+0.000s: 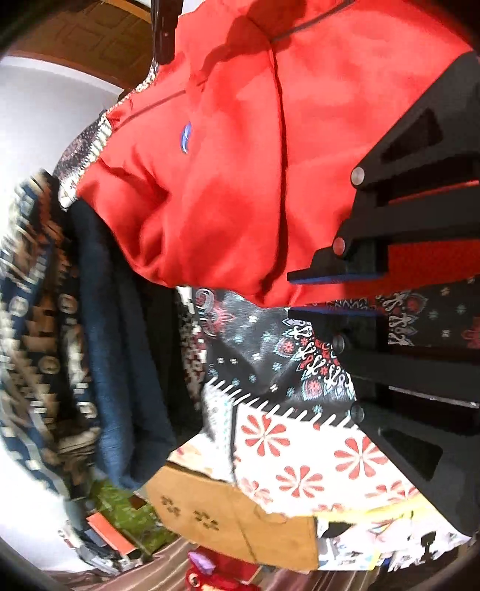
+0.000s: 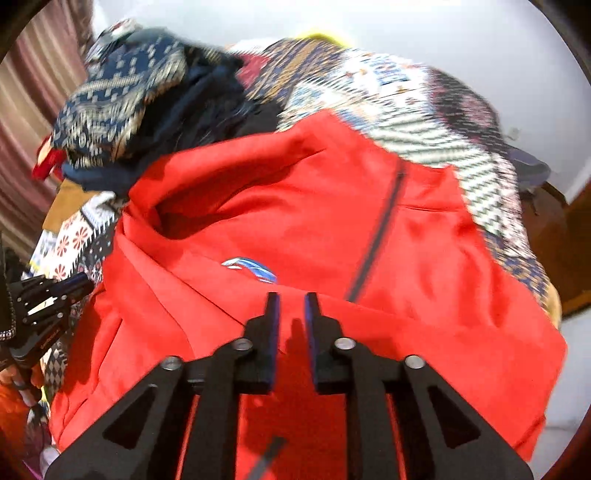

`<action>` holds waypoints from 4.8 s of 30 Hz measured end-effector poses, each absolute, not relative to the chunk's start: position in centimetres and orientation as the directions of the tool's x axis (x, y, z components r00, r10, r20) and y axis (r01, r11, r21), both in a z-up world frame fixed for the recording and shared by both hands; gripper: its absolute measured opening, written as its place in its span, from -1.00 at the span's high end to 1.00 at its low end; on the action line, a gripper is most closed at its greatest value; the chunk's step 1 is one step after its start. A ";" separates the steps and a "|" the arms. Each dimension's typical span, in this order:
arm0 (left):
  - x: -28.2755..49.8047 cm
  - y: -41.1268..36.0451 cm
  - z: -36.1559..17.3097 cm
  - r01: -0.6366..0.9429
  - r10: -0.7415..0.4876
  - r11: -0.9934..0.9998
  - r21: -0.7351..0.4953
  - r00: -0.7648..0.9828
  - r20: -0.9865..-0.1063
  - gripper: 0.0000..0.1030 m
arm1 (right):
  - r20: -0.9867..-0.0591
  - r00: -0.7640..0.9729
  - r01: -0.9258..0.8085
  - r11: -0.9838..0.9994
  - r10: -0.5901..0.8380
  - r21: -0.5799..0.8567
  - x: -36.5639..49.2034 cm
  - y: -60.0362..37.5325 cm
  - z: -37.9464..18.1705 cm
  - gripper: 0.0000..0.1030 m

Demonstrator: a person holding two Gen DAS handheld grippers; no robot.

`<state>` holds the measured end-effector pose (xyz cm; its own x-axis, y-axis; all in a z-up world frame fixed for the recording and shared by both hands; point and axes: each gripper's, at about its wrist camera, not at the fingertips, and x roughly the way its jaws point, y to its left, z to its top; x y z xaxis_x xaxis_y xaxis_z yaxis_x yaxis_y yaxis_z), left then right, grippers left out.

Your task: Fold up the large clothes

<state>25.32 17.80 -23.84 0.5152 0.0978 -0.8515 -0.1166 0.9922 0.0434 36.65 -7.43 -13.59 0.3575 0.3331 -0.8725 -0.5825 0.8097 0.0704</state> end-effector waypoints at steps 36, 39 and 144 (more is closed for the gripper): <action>29.9 1.4 -17.8 0.052 -0.044 0.998 -0.017 0.579 -0.814 -0.70 | -0.790 0.456 0.340 0.740 0.410 0.580 33.3 -45.5 -19.3 -0.08; 30.2 2.4 -18.6 0.020 -0.048 0.999 -0.044 0.558 -0.828 -0.70 | -0.788 0.451 0.398 0.696 0.419 0.598 34.1 -46.7 -21.0 -0.08; 41.2 -14.8 -10.2 0.508 -0.432 0.846 -0.161 0.478 -0.765 0.92 | -0.784 0.517 -0.204 0.938 0.345 0.278 34.0 -30.1 -15.1 0.17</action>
